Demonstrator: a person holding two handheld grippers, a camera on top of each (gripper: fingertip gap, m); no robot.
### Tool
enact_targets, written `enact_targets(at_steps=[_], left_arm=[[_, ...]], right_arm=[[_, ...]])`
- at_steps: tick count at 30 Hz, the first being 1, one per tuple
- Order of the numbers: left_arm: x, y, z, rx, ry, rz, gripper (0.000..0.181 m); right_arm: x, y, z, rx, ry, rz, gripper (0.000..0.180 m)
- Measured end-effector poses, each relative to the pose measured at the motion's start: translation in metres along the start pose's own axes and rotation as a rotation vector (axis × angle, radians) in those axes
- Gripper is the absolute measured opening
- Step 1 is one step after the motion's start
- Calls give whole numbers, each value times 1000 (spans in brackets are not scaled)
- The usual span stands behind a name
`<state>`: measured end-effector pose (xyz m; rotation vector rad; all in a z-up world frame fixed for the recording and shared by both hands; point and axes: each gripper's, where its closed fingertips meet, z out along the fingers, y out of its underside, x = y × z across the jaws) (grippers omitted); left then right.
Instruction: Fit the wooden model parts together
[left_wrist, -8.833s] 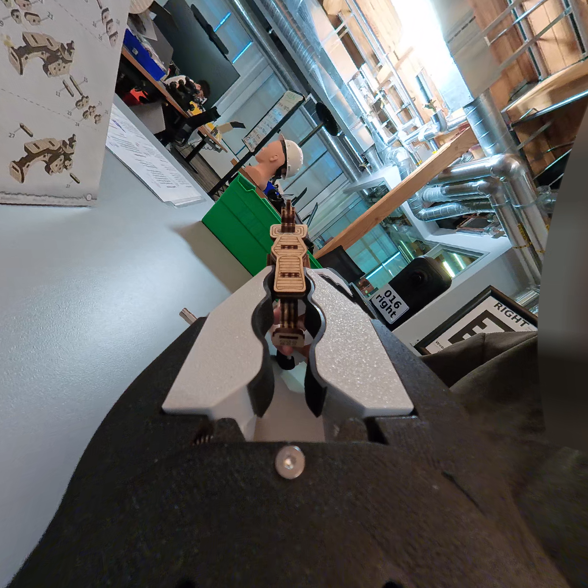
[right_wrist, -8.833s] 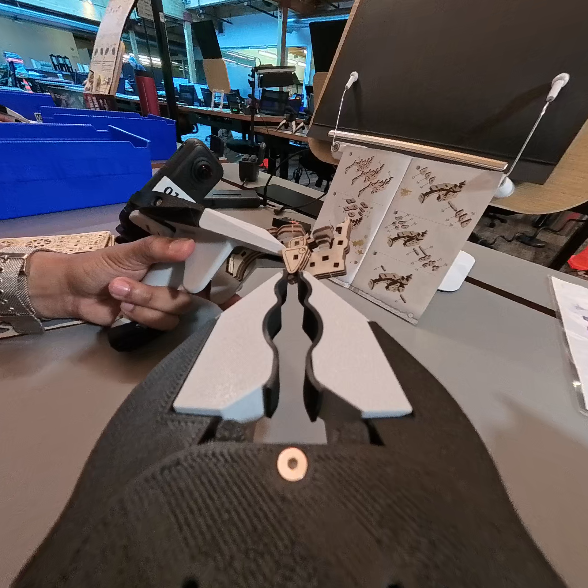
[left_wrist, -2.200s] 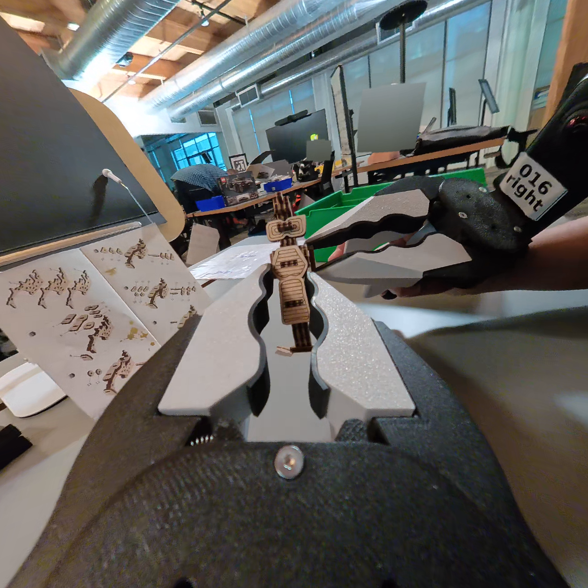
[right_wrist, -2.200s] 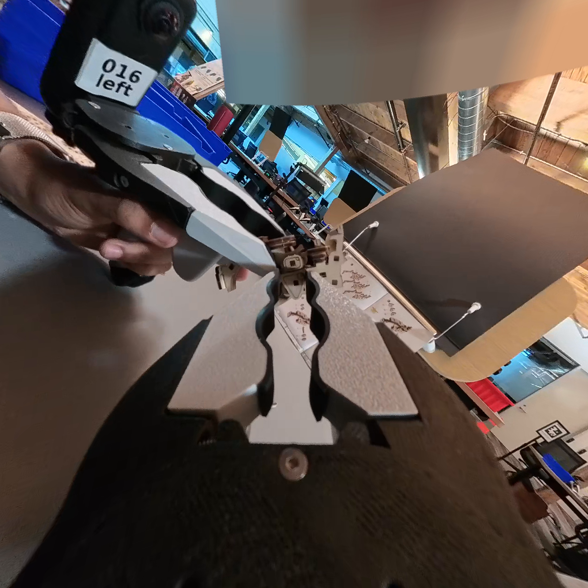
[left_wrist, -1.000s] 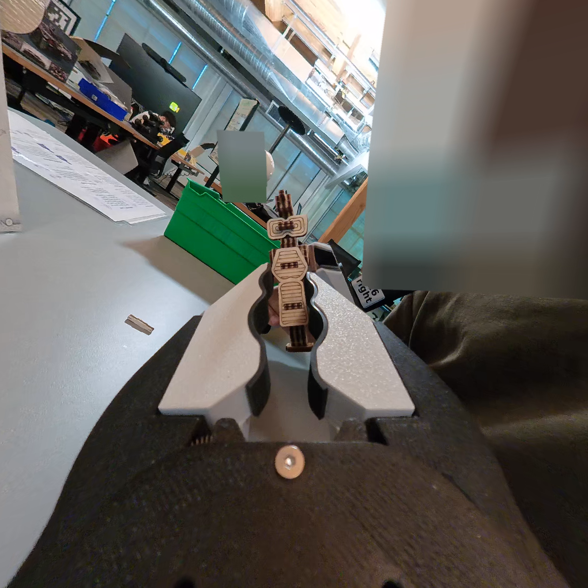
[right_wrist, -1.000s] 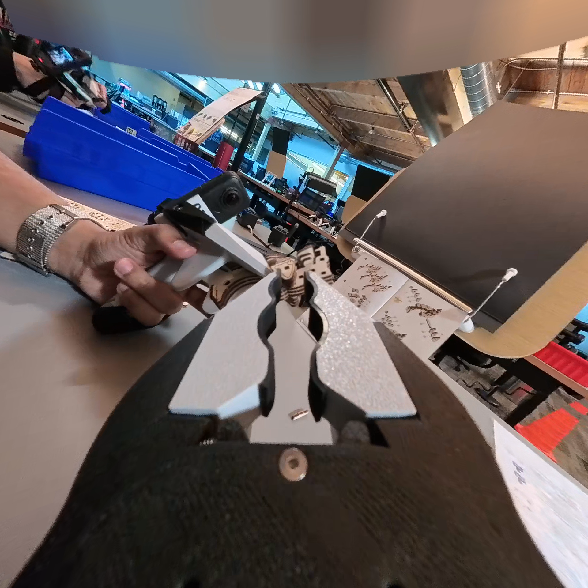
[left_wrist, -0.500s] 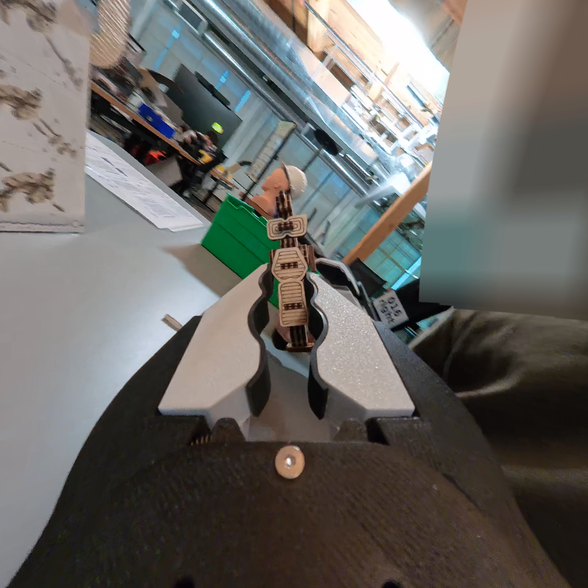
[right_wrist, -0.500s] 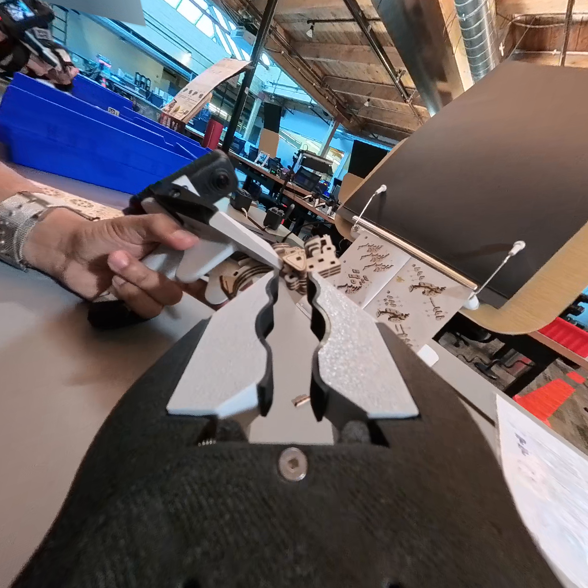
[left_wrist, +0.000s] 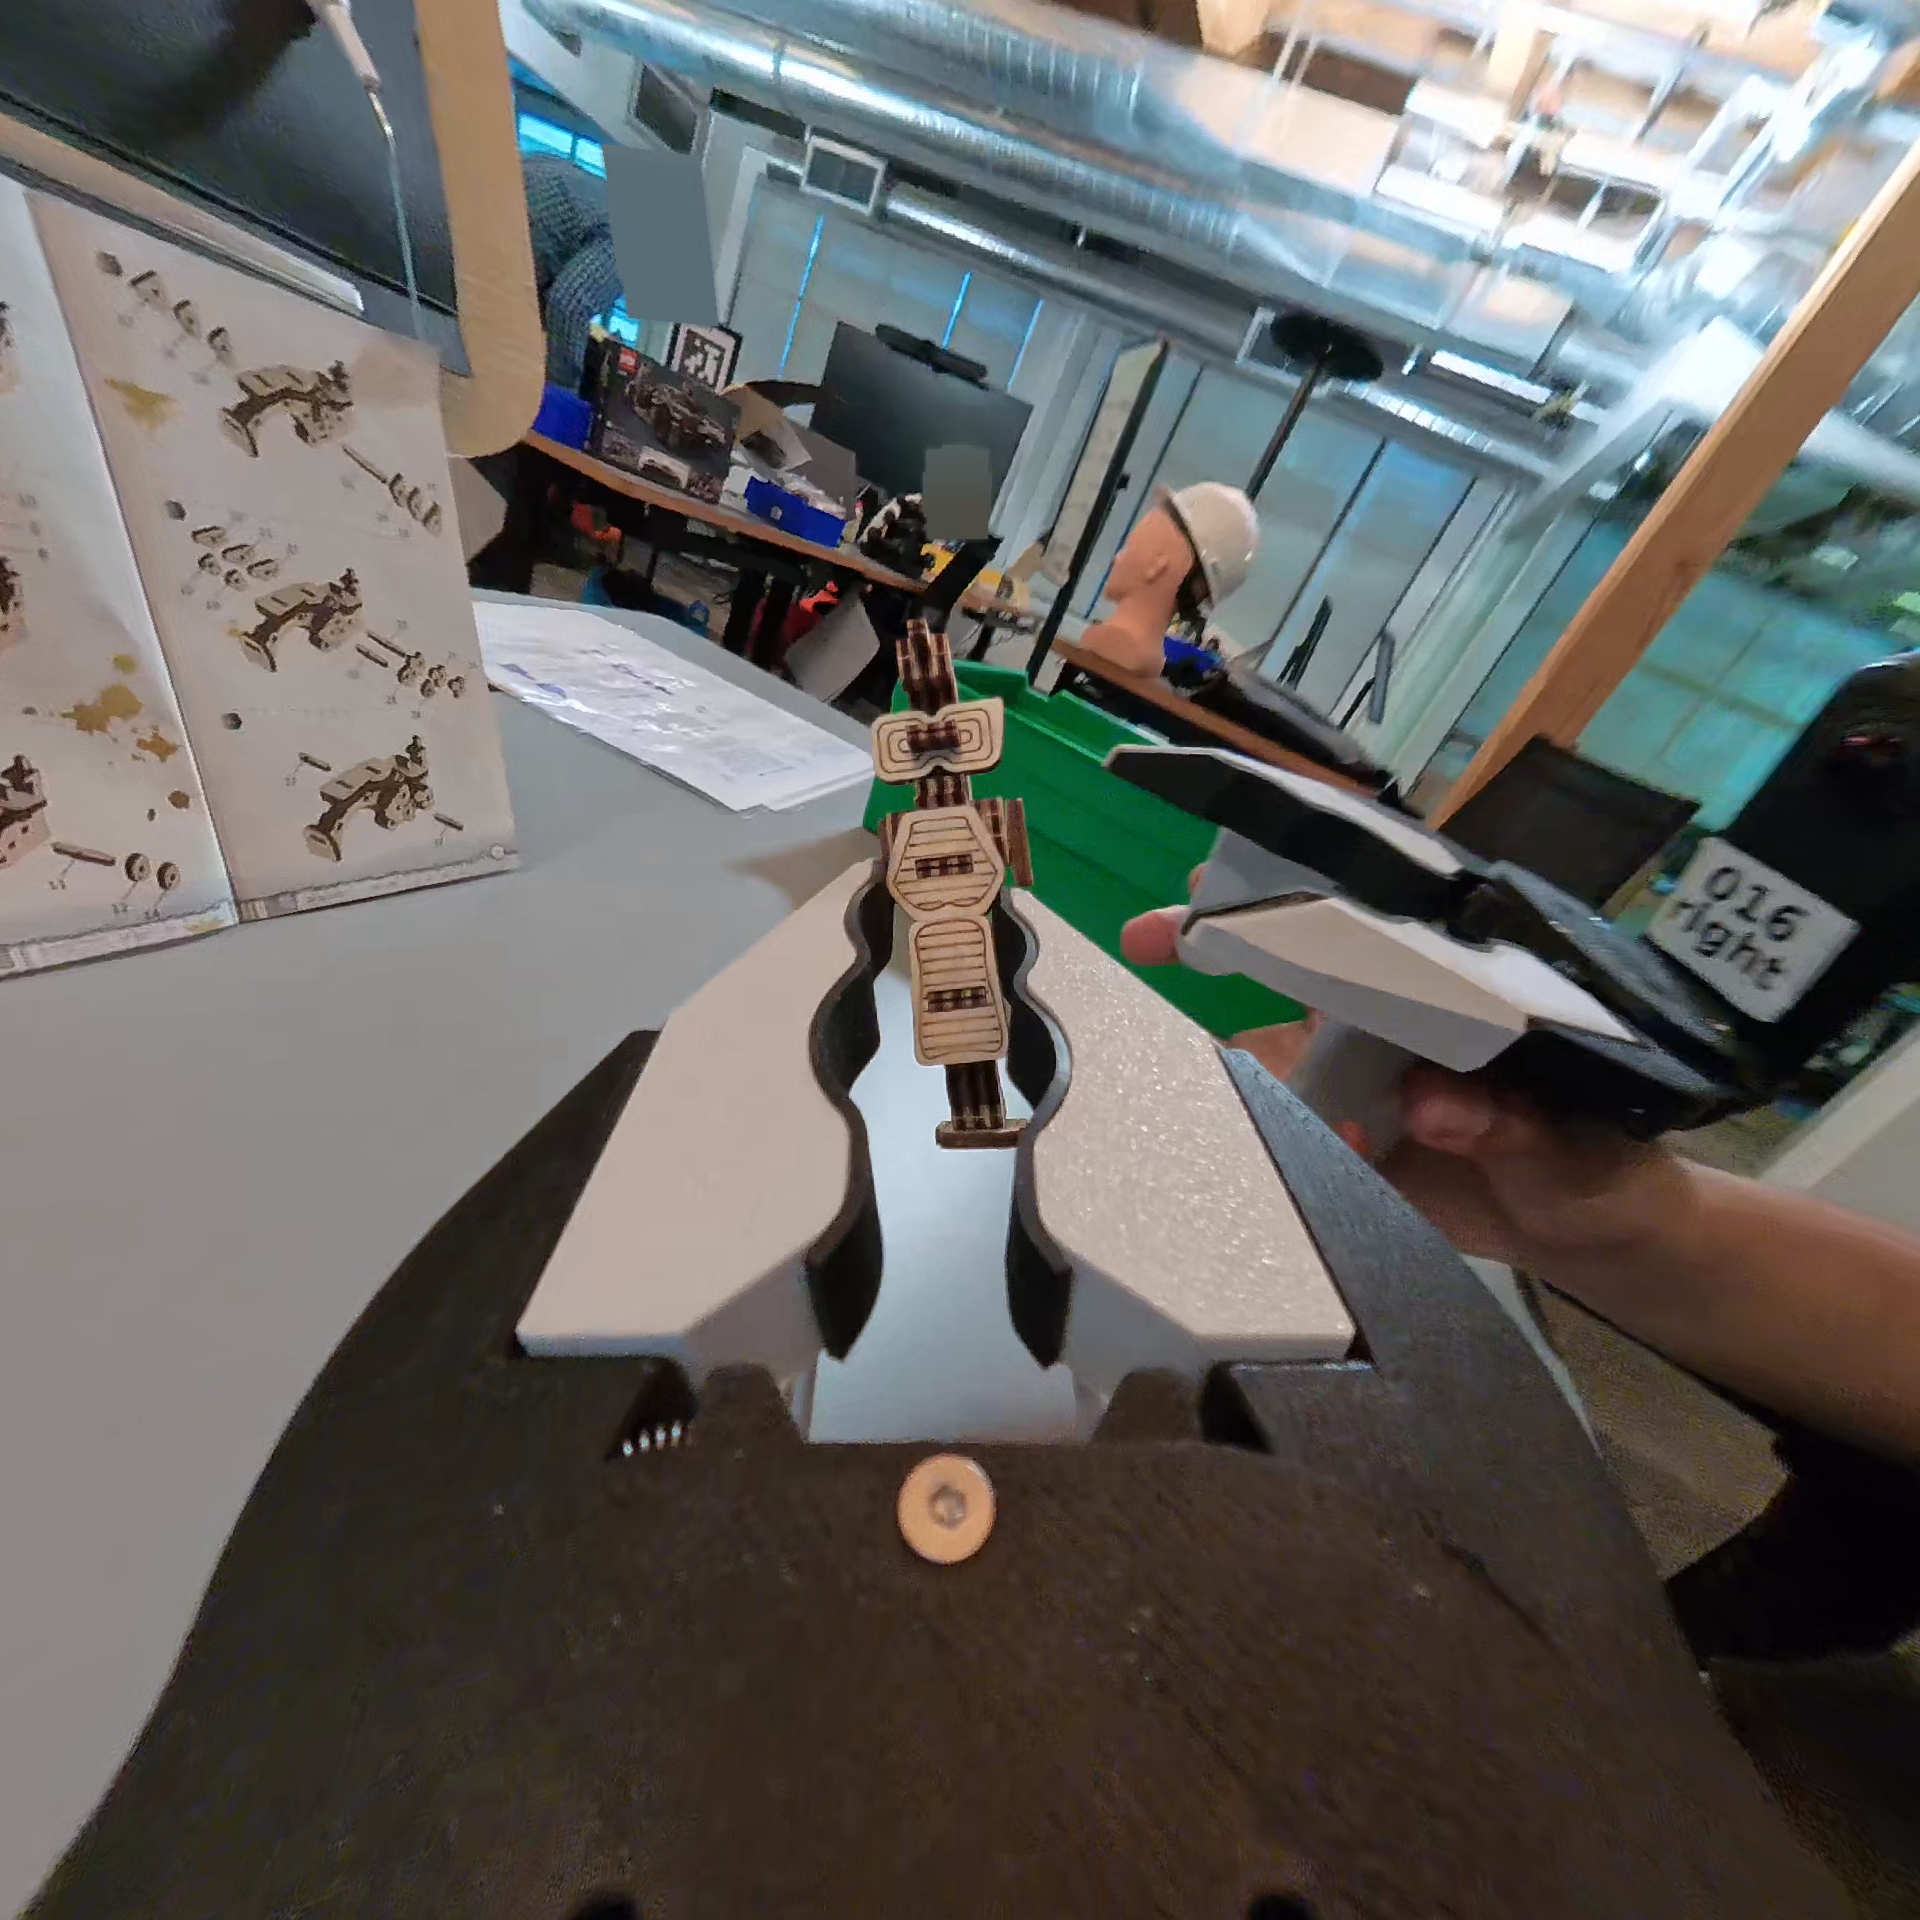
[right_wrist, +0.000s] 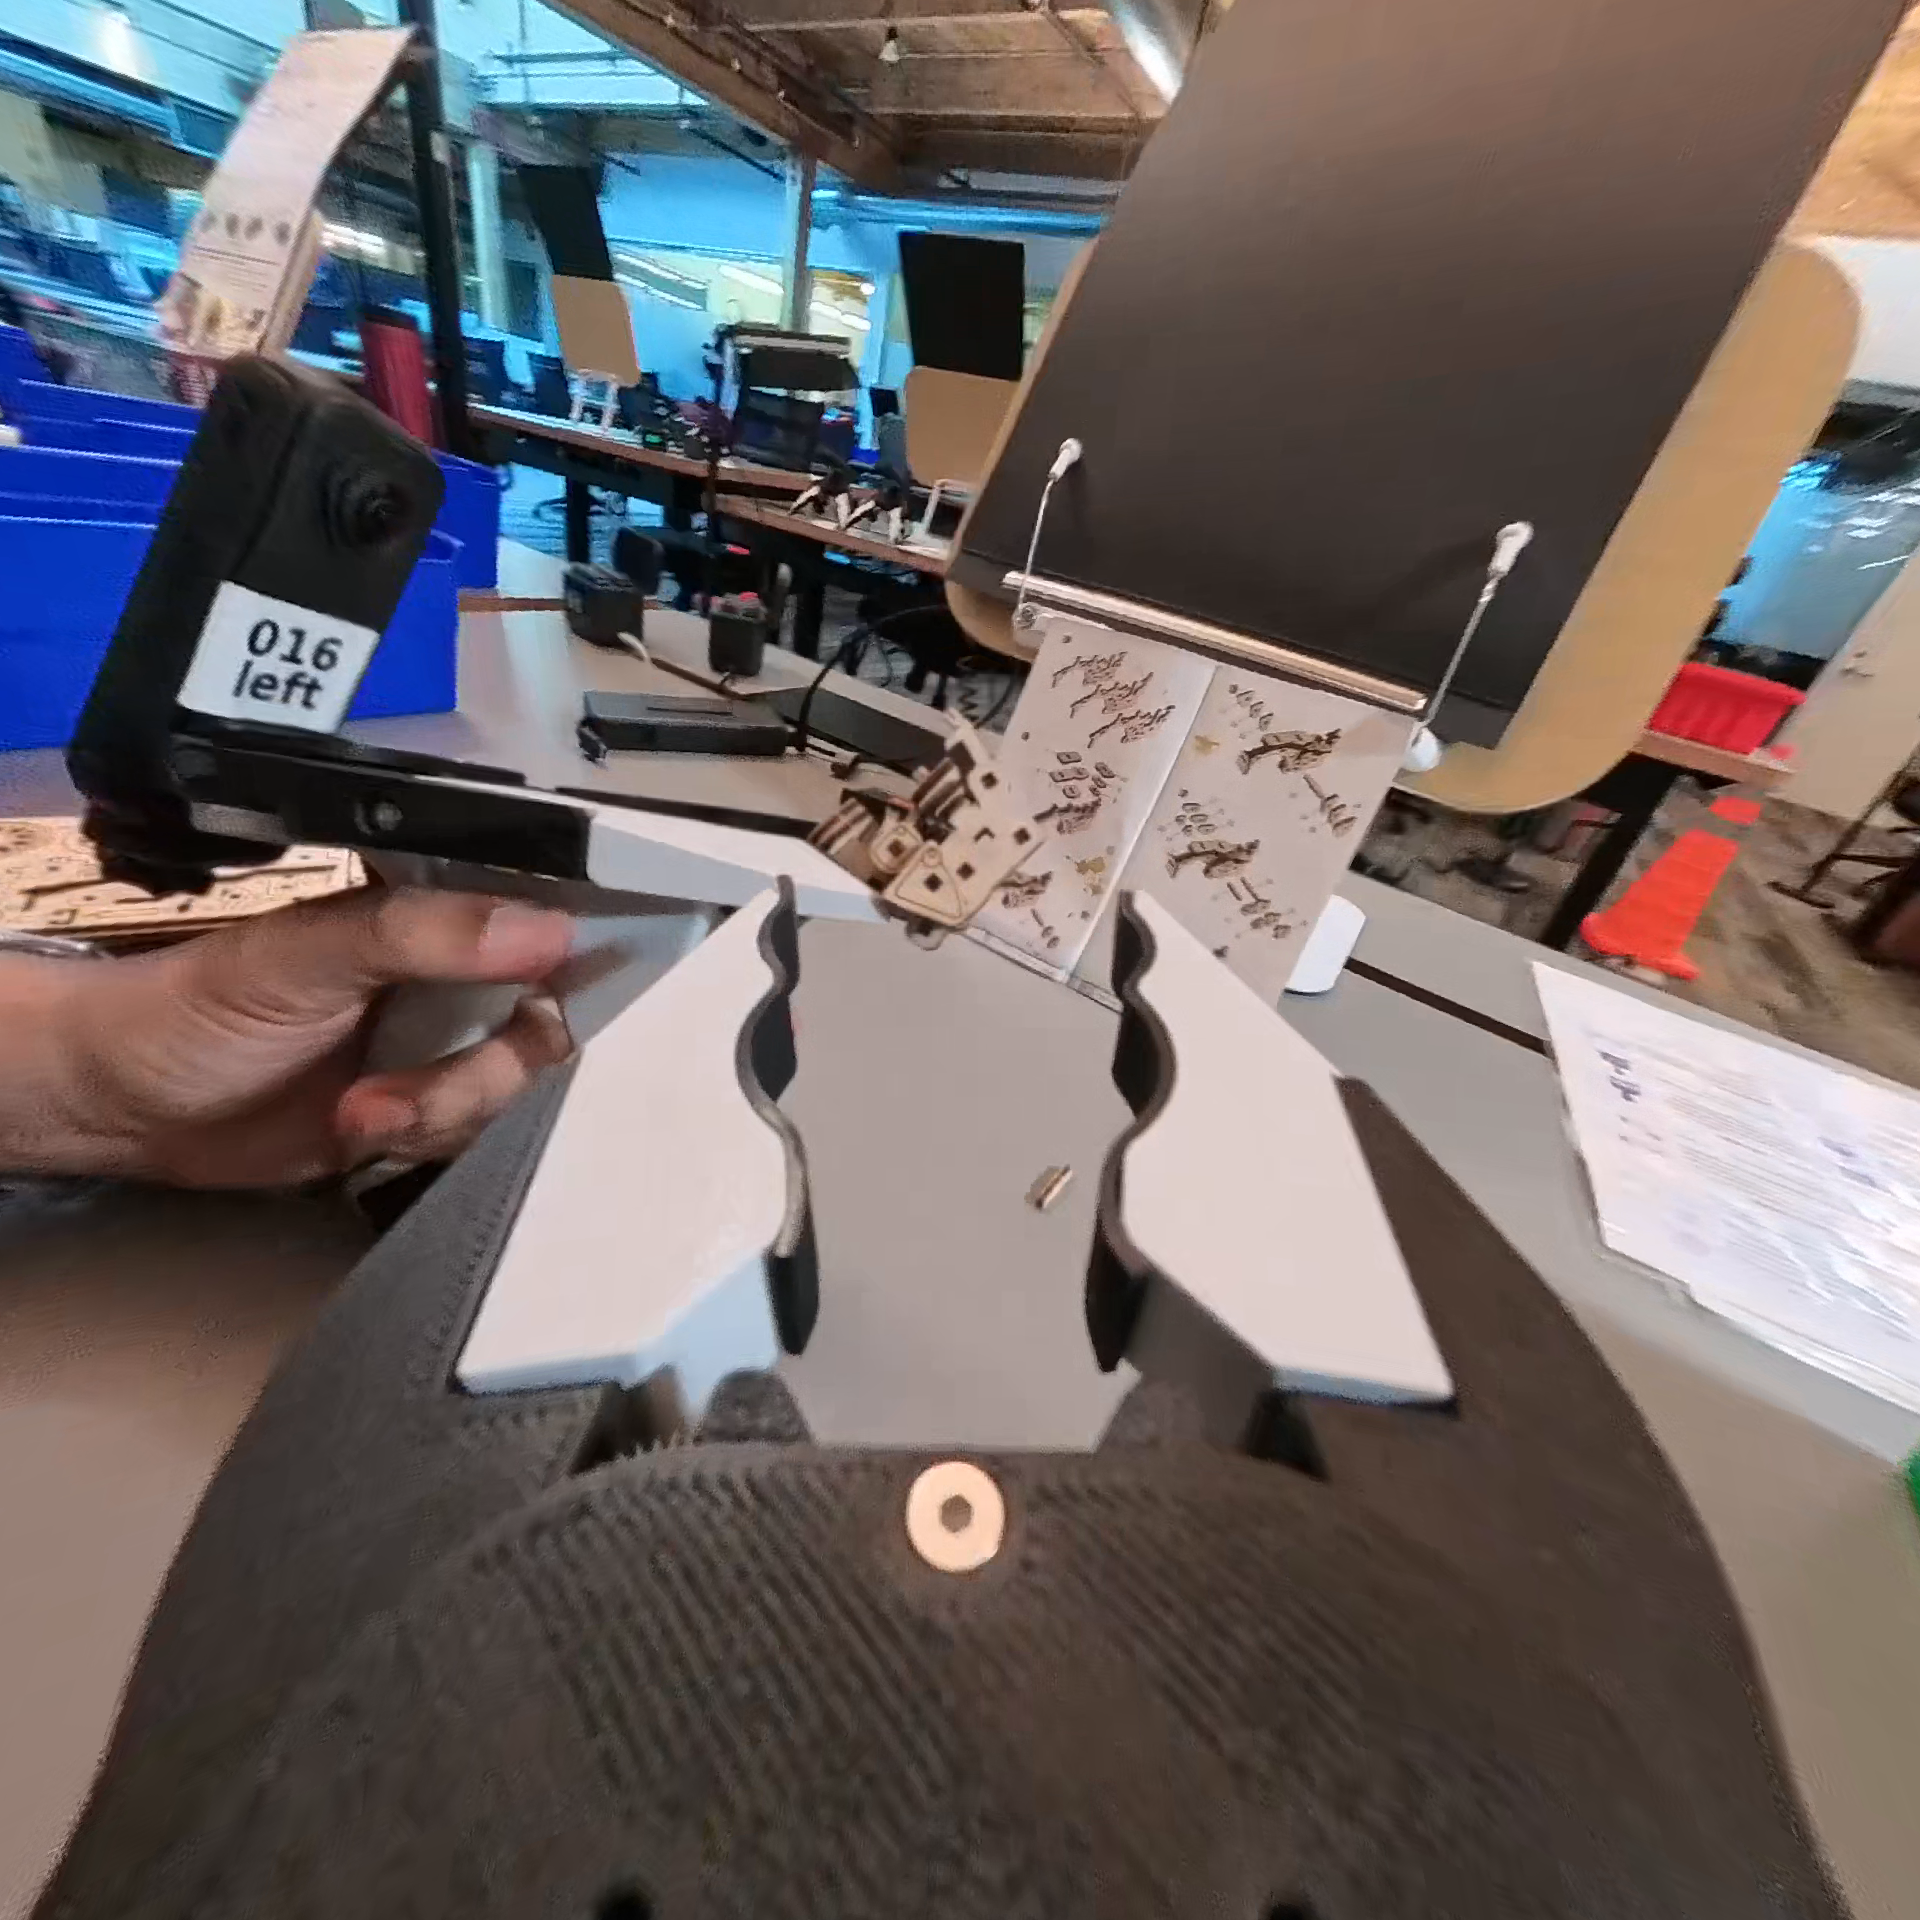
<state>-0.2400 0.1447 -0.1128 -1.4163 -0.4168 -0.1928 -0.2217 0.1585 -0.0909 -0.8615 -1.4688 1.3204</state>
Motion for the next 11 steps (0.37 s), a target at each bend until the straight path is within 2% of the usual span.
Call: enact_targets(at_steps=[1,5,7,11], left_arm=[[4,3,-1,-13,-15,18,16],[21,7,-6,-13,-39,1,16],[28,7,-8,-7,-33,-56,16],[44,24,-6,-91,47,-143,16]], right_arm=[[-2,-2,-8,10,21,-6,55],[-8,-9,-33,36,33,24,43],[-9,-6,-38,26,19,-30,35],[-6,13,-36,-43,-13,-188,34]])
